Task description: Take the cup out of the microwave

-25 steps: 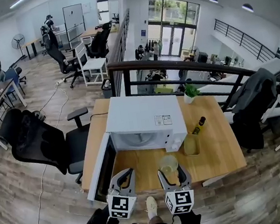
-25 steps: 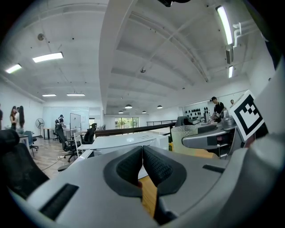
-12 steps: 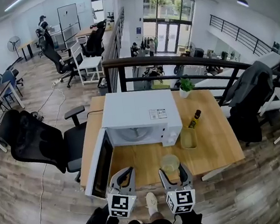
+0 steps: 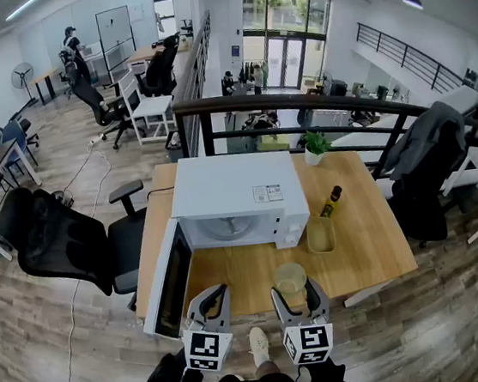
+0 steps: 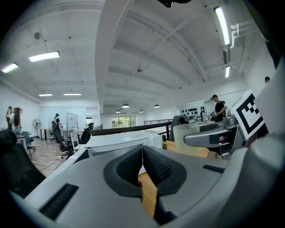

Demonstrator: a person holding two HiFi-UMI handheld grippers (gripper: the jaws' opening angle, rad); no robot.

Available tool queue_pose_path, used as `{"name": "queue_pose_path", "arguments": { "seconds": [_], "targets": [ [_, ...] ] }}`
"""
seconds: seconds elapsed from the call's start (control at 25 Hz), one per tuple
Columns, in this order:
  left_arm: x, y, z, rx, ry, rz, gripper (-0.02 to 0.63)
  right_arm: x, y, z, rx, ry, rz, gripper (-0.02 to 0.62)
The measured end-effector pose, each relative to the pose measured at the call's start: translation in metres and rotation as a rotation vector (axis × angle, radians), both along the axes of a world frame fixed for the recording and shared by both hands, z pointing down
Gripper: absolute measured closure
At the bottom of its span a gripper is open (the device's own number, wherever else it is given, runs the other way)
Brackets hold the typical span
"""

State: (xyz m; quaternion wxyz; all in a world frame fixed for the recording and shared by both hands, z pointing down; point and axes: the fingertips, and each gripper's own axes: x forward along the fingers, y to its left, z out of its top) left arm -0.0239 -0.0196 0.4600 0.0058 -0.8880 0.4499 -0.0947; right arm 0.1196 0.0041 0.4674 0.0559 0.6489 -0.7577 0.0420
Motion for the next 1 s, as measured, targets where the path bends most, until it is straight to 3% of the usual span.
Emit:
{"name": "queue_pose_path", "arguments": {
  "seconds": [1.0],
  "targets": [
    [-0.015, -0.006, 0.0, -0.004, 0.008, -0.015, 0.581, -0.015, -0.007, -0.003, 0.008, 0.01, -0.016, 0.253]
  ]
}}
